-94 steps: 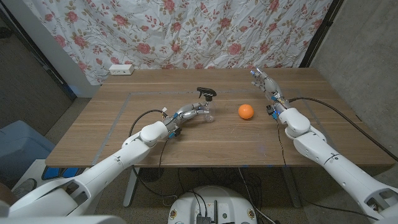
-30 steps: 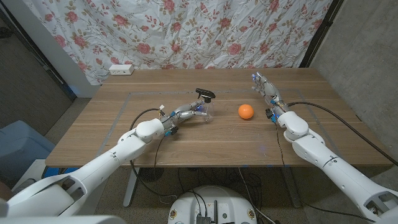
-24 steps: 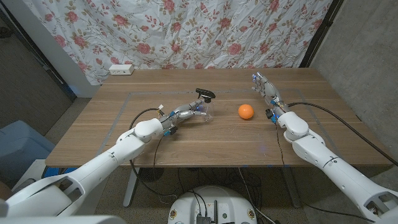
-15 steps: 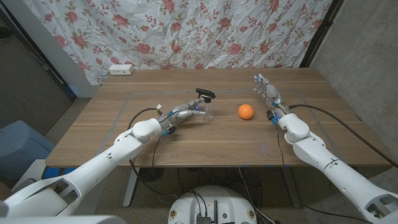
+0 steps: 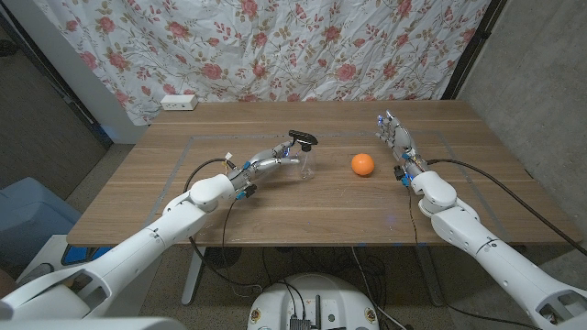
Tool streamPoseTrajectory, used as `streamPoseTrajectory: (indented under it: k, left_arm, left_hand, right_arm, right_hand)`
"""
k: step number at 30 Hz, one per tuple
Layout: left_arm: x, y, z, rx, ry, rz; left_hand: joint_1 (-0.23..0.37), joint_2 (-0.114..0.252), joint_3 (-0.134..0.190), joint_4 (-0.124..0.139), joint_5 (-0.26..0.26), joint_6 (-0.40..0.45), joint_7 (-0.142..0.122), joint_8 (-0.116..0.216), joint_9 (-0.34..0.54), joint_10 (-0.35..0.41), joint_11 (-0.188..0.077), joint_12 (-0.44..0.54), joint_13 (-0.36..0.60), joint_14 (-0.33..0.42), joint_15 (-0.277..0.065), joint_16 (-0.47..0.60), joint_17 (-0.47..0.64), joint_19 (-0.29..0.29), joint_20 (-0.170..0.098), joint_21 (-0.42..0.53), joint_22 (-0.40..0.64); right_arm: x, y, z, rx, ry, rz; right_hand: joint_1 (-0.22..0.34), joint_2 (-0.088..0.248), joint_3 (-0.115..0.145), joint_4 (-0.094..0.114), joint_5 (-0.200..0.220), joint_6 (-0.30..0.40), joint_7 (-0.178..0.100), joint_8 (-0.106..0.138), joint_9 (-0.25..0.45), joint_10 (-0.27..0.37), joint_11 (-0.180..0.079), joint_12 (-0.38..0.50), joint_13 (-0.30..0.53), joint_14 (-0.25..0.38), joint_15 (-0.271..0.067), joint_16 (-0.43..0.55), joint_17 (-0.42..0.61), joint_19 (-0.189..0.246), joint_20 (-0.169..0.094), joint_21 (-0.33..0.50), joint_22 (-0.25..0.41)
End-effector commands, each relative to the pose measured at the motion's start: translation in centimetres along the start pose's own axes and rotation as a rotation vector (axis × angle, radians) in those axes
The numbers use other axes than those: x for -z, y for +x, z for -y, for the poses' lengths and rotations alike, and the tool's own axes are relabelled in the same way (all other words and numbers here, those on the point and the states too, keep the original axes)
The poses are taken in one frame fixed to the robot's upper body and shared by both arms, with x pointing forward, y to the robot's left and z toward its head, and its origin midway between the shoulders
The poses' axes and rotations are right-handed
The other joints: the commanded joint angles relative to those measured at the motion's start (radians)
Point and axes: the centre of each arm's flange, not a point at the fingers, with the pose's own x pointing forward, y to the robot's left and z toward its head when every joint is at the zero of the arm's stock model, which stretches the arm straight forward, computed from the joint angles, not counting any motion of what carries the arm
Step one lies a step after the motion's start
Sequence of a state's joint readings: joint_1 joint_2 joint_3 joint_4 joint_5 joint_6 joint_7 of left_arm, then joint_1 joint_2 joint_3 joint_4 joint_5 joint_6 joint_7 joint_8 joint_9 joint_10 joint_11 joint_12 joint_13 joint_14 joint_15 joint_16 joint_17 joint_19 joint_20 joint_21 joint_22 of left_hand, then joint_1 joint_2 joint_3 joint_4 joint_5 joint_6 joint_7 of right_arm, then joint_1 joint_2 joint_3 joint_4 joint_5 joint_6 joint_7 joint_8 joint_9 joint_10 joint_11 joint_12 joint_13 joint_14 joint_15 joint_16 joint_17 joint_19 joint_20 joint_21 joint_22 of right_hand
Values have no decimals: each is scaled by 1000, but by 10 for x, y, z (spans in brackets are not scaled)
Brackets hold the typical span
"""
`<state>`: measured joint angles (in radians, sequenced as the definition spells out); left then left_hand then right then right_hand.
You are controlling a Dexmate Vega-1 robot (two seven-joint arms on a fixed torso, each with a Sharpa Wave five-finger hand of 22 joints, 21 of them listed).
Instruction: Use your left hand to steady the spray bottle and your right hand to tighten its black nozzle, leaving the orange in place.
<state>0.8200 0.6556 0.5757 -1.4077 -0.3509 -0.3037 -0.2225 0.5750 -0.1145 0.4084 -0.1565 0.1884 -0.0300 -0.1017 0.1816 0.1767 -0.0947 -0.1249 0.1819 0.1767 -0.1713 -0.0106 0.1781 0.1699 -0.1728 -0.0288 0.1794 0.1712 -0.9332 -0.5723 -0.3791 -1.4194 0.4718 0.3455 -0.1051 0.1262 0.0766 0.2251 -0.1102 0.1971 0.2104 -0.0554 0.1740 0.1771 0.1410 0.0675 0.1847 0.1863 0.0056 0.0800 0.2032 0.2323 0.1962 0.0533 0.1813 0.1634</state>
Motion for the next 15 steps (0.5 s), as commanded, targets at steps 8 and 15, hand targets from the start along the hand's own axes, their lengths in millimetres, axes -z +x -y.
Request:
streamPoseTrajectory:
  k: [8, 15]
  left_arm:
    - [6, -19, -17, -69, -94, 66]
    - [9, -22, -27, -97, -112, 90]
  left_hand:
    - [-24, 2, -7, 9, -6, 14, 0, 7, 0, 12, 4, 11, 1, -75, 1, 7, 3, -85, -6, 10, 0]
    - [-37, 5, -10, 13, -7, 19, 0, 8, 0, 14, 2, 12, 1, -71, -2, 8, 3, -74, -8, 13, 0]
  right_arm:
    - [8, 1, -5, 39, 26, -20]
    - [8, 2, -6, 47, 32, -21]
  right_hand:
    - [-20, 1, -3, 14, 3, 0, 7, 6, 0, 6, 10, 7, -1, 8, -1, 10, 4, 7, -6, 2, 3]
    - [-30, 0, -6, 18, 5, 0, 8, 8, 0, 7, 10, 8, -1, 9, 0, 11, 4, 7, -6, 2, 3]
